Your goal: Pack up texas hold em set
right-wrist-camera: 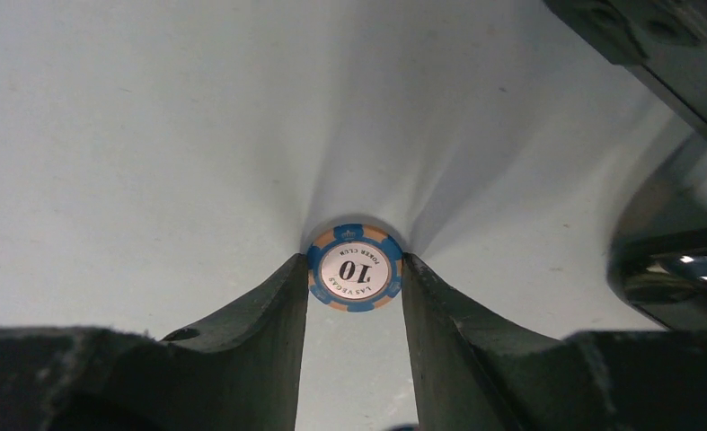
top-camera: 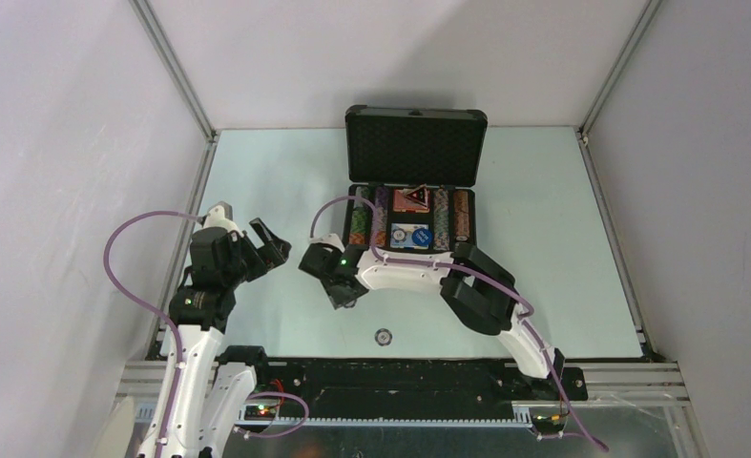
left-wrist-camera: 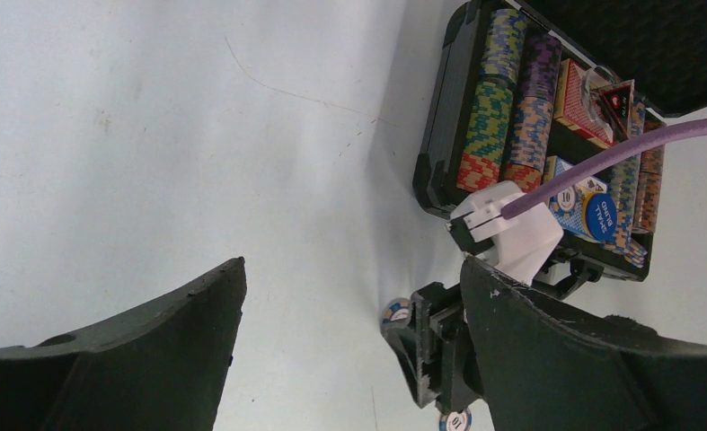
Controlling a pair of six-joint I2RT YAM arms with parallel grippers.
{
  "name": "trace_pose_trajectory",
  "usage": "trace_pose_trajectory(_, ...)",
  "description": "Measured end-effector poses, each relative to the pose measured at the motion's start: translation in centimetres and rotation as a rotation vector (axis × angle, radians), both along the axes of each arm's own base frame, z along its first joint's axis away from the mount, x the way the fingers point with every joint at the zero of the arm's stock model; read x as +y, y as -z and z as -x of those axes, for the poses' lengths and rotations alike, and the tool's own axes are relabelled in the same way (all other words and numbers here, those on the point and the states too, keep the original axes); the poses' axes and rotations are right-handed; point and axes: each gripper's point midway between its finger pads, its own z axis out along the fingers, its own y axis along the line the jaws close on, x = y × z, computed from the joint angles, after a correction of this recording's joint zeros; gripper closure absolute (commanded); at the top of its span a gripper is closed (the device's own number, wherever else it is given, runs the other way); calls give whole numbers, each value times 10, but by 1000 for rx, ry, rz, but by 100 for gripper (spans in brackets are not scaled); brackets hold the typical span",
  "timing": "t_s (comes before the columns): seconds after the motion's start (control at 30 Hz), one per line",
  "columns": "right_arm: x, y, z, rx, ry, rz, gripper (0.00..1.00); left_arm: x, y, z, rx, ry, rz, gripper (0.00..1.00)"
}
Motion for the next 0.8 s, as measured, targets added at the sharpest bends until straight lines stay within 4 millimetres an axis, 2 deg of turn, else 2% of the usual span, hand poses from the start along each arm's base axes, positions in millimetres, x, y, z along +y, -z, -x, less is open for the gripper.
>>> trace_pose_trajectory(0.17, -24, -3, -8, 2, 24, 33, 54, 0, 0, 0, 1, 0, -1, 7)
trace_pose_trajectory(0.27, -35, -14, -15, -10, 42, 35, 54, 0, 0, 0, 2, 0, 0, 6)
trace_pose_trajectory(0.6, -66, -97, -57, -129, 122, -83, 54, 0, 0, 0, 2, 0, 0, 6)
trace_pose_trajectory(0.73, -91, -118, -88, -172, 181, -98, 53, 0, 0, 0, 2, 0, -1, 6)
trace_pose_trajectory(0.8, -104, -119, -103, -181, 211, -89, 53, 0, 0, 0, 2, 0, -1, 6)
